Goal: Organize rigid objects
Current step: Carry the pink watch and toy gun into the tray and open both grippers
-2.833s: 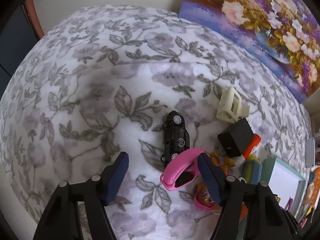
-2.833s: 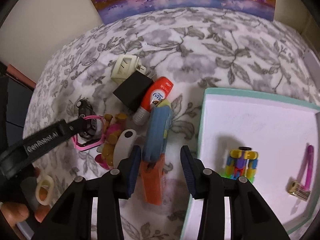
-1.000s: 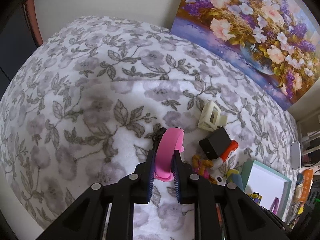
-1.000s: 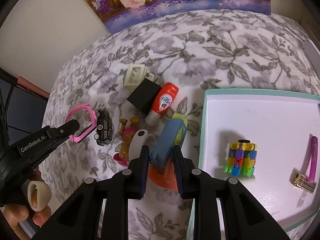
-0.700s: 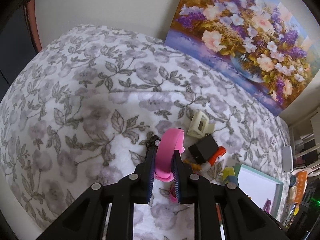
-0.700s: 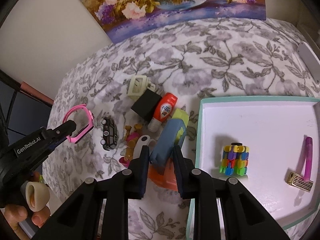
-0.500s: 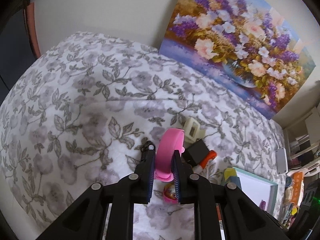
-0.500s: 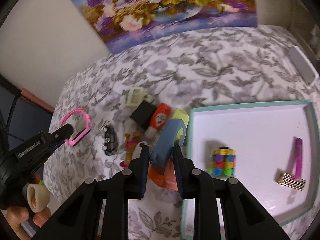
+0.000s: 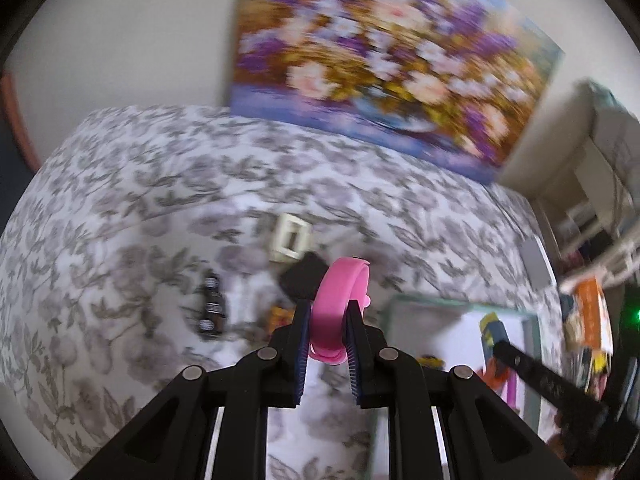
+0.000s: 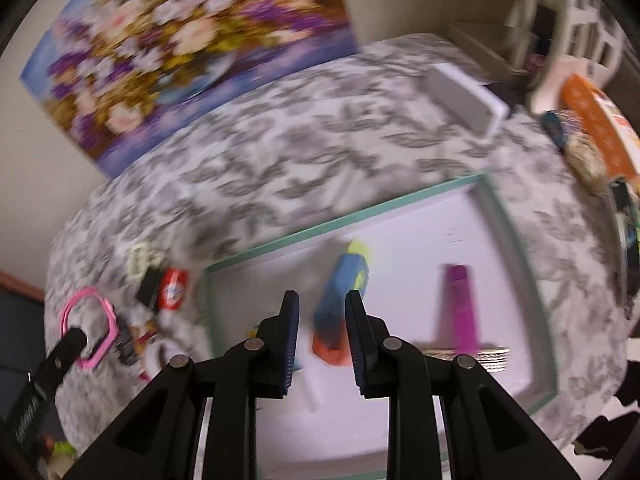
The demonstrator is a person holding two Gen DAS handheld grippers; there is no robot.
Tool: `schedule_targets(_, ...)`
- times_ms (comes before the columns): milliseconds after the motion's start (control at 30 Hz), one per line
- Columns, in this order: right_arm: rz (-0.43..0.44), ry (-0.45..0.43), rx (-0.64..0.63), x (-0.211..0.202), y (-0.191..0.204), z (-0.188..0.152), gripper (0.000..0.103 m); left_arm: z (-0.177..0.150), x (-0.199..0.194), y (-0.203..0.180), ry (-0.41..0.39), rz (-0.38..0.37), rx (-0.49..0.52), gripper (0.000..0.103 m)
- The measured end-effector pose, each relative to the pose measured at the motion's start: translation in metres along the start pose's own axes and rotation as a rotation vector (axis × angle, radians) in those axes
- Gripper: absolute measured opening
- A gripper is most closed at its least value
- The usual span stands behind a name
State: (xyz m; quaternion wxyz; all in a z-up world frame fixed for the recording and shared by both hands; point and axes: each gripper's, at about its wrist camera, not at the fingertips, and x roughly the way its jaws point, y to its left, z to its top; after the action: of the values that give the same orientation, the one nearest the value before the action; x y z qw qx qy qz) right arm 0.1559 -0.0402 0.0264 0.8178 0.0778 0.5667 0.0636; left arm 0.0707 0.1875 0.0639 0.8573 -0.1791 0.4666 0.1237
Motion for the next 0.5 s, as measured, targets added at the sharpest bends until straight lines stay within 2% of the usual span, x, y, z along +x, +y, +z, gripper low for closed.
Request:
schedule_targets(167,-0.080,0.000,0.046,0.002,-0.026,0.005,0.025,-0.016,0.010,-0.054,0.033,-0.044,0.127,0.018)
schedule_targets(333,-0.089,0.014,0.080,0.004,-0.039,0.006,0.025,-0.036,0.026,-0.095,0.076,-0.057,0.236,0.018)
schedule_targets(500,-0.104,0.030,0.091,0.010,-0.045,0.006,0.025,-0.052,0.040,-0.118,0.103,-0.048,0.298,0.018)
